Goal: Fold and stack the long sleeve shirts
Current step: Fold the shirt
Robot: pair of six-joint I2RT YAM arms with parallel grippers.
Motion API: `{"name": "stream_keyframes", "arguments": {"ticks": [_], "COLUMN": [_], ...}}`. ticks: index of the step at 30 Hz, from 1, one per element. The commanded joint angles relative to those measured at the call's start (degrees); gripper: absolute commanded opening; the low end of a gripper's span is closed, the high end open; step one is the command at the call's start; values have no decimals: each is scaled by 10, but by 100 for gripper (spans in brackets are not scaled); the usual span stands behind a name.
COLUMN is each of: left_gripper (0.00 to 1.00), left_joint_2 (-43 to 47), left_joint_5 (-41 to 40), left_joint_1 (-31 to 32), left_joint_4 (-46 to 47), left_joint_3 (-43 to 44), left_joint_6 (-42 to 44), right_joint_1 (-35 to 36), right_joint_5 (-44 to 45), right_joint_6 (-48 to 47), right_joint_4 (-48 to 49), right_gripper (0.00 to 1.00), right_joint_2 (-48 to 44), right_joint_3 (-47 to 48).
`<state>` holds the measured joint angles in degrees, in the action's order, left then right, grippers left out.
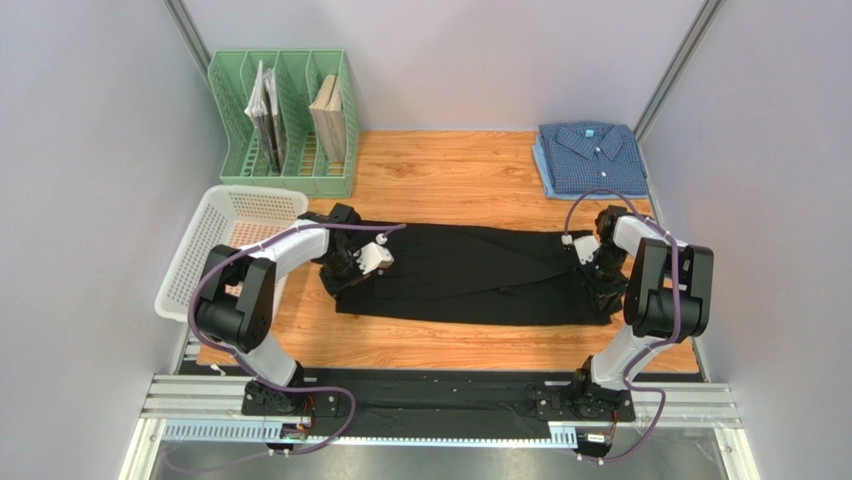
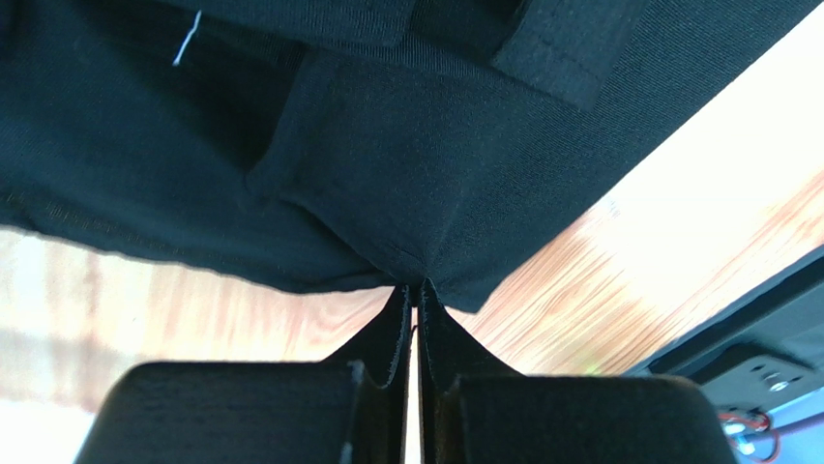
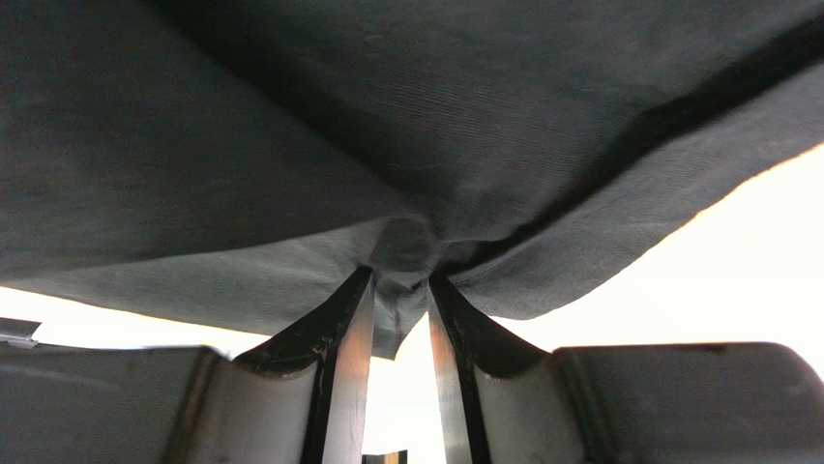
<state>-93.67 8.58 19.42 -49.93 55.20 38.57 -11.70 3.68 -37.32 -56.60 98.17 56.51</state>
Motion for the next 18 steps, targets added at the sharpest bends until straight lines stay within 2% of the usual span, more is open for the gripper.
{"name": "stream_keyframes", "arguments": {"ticks": [1, 5, 6, 7, 8, 11, 12, 13, 16, 18], "left_gripper": [0, 0, 4, 11, 28, 46, 48, 58, 60, 60], "left_joint_2": [51, 53, 48, 43, 37, 44, 48, 54, 60, 33], "left_joint_5": [-84, -77, -71, -64, -56, -29, -16, -3, 38, 54], "left_joint_1": [-3, 3, 10, 12, 15, 15, 12, 8, -1, 1], "left_joint_4": [-81, -92, -90, -90, -91, -115, -132, -140, -135, -93], "left_joint_3": [52, 35, 20, 16, 12, 25, 47, 64, 141, 197], "left_joint_6": [30, 27, 20, 20, 19, 31, 34, 42, 34, 23], "right_joint_1": [-3, -3, -3, -4, -3, -6, -6, -8, -8, 8], "right_joint_5": [25, 14, 10, 6, -7, -29, -49, -54, -82, -99], "right_joint_6": [-8, -12, -13, -14, -17, -33, -36, -37, -4, 18], "right_joint_4": [61, 47, 43, 39, 19, -36, -50, -61, -87, -86], "right_gripper": [33, 33, 33, 33, 34, 40, 42, 47, 50, 49], "right_joint_2": [12, 0, -2, -9, -14, -58, -72, -84, -119, -111], "right_joint_3": [6, 4, 5, 8, 11, 30, 39, 47, 89, 109]}}
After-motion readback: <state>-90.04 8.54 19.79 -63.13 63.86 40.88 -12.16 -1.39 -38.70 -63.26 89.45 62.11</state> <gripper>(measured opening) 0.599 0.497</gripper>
